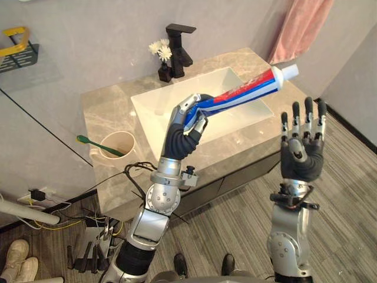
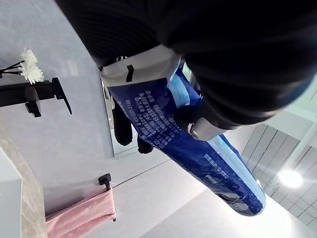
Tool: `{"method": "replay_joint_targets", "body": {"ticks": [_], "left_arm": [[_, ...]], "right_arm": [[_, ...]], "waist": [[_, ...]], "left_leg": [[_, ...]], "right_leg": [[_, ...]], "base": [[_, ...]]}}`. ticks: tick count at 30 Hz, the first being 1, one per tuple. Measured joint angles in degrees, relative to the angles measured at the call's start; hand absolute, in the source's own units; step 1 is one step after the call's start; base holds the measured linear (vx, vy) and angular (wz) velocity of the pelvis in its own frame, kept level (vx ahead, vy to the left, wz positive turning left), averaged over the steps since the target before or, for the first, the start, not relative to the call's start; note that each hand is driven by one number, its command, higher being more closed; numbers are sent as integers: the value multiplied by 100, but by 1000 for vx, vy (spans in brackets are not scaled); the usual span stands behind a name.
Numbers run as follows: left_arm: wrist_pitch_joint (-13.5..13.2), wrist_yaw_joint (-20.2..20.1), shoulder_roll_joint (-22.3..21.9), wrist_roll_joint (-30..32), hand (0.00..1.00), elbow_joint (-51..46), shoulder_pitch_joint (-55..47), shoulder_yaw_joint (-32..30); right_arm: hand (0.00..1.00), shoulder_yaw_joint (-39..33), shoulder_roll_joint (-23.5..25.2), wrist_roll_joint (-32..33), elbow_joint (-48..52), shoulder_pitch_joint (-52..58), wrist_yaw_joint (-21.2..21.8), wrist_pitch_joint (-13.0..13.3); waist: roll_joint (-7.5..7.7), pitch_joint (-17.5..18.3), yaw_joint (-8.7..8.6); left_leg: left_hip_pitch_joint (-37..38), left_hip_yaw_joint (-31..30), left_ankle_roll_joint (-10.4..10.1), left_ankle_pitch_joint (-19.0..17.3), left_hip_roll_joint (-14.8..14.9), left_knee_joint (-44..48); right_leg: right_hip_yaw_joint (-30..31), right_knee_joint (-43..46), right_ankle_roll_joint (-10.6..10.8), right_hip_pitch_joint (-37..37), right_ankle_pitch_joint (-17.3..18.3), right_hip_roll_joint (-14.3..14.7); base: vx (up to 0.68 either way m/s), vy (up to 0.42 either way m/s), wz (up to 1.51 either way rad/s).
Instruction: Organize washtable
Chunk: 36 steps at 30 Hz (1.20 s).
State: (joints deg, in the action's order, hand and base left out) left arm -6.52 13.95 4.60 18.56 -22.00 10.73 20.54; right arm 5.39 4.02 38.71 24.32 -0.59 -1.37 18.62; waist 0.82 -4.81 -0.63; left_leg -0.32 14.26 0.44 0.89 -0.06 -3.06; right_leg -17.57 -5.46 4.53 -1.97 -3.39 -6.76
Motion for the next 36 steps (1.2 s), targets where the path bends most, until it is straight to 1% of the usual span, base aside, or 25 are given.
{"method": "replay_joint_targets", "body": {"ticks": [2,7,10,12,15,19,21,24,28,29,36], "left_arm": [[0,8,1,-1,100,53,2,4],[12,1,1,1,100,321,16,59],[74,0,2,2,100,384,63,136],[105,-4,2,3,100,384,63,174],[110,-6,6,3,100,385,63,171],[121,-43,22,8,100,543,155,168],[118,-107,23,10,100,581,197,154],[116,-151,30,13,100,581,216,154],[85,-148,35,16,100,570,234,129],[86,-149,38,18,100,570,271,128],[1,-156,116,16,100,529,333,132]], "right_arm": [[0,22,-13,155,-177,-165,-1,-58],[0,374,-197,931,-428,-251,46,-201],[0,521,-315,1146,-619,-353,55,-345],[0,663,-433,1145,-699,-438,105,-441],[0,883,-587,1145,-751,-567,214,-631],[0,1239,-929,1144,-750,-794,533,-889],[0,1342,-1091,1143,-749,-916,627,-995],[0,1344,-1341,1143,-735,-932,769,-1025],[0,1350,-1582,1108,-717,-1138,778,-1095],[0,1347,-1674,1015,-716,-1212,778,-1099],[0,1233,-1816,679,-531,-1424,781,-1107]], "waist": [[17,10,15],[44,29,64],[73,49,90],[108,72,139],[172,113,148],[277,181,158],[314,205,158],[342,224,176],[342,224,168],[342,224,169],[343,224,169]], "left_leg": [[18,-16,1,0,-3,0],[15,-50,23,15,-9,-2],[12,-97,45,35,-15,-14],[10,-104,46,36,-18,-15],[2,-142,48,37,-29,-18],[2,-143,49,38,-39,-22],[2,-143,50,38,-39,-21],[3,-144,52,40,-38,-22],[5,-134,61,45,-37,-26],[6,-134,61,45,-36,-26],[5,-59,59,44,-28,-44]], "right_leg": [[-26,0,0,-29,0,-4],[-73,9,3,-36,-1,-13],[-121,9,3,-50,-1,-12],[-123,8,3,-50,-1,-13],[-138,5,4,-51,-1,-16],[-140,10,4,-51,-1,-23],[-138,15,4,-50,-1,-22],[-139,23,4,-48,-1,-24],[-120,44,4,-27,-1,-20],[-120,45,3,-27,-1,-17],[-87,46,5,6,-2,5]], "base": [[-21,2,2],[-52,7,3],[-22,7,8],[0,0,0],[8,10,3],[0,0,0],[0,0,0],[0,0,0],[-7,2,-1],[0,0,0],[0,0,-2]]}}
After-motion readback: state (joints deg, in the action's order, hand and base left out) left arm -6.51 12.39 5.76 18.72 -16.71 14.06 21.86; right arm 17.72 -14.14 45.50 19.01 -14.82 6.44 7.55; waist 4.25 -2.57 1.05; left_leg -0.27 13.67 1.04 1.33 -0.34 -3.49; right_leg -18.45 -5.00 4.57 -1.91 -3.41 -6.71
